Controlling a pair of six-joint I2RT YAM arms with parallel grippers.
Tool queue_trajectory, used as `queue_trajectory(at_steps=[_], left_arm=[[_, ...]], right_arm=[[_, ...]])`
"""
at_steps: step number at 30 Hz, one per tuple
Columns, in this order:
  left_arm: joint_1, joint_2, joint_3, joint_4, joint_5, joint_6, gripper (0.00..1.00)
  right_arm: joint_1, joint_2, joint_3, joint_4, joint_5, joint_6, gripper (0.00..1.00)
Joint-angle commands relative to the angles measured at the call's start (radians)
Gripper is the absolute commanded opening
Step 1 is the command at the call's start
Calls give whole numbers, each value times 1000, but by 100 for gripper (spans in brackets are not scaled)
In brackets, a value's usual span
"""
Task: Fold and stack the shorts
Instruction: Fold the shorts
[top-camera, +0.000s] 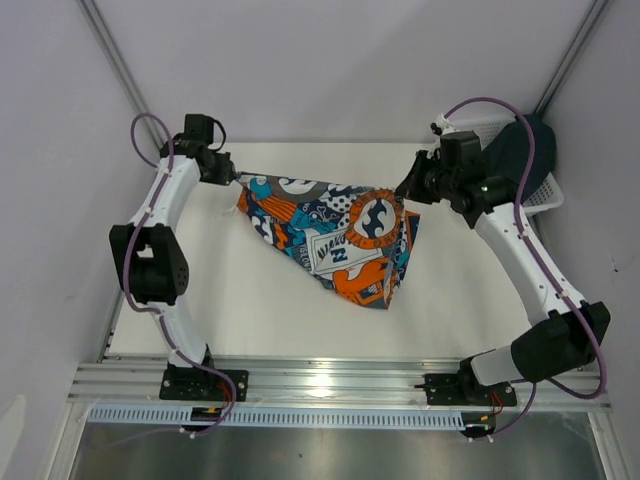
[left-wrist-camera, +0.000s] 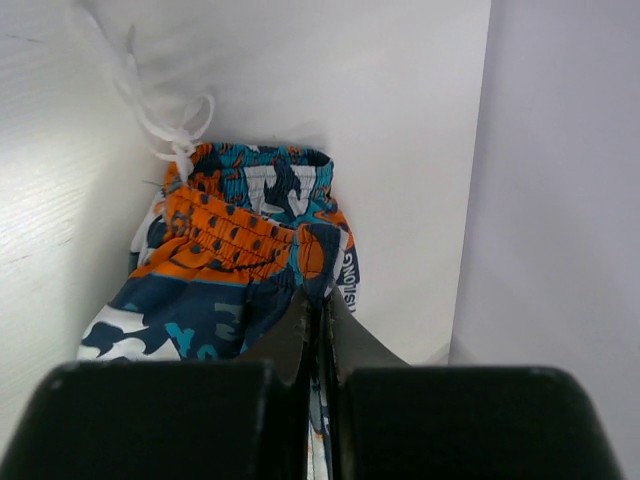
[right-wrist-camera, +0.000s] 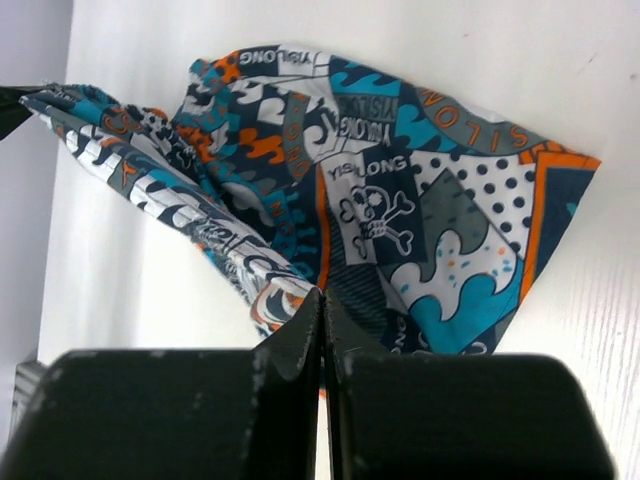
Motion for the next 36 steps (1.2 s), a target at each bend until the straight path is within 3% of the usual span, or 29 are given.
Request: queue_trajectory(at_steps=[1, 9, 15, 17, 20, 25, 36], left_arm=[[18, 70, 91, 25, -90, -28, 0], [-1, 147, 109, 178, -87, -98, 0], [-22, 237, 198, 238, -98, -91, 0], [-22, 259, 212, 226, -95, -93, 2], [-22, 277, 212, 221, -103, -101, 4], [-21, 296, 212, 230, -109, -98, 4], [-18, 303, 209, 230, -107, -82, 3]], right_arm=[[-45, 43, 36, 61, 42, -32, 0], [-115, 176, 65, 163, 68, -23, 0], [-140, 290, 64, 243, -30, -26, 0], [-140, 317, 62, 256, -93, -33, 23], [-145, 380, 61, 295, -197, -24, 38], [-152, 475, 36, 446, -377, 43, 44], [-152, 640, 7, 569, -391, 62, 42]])
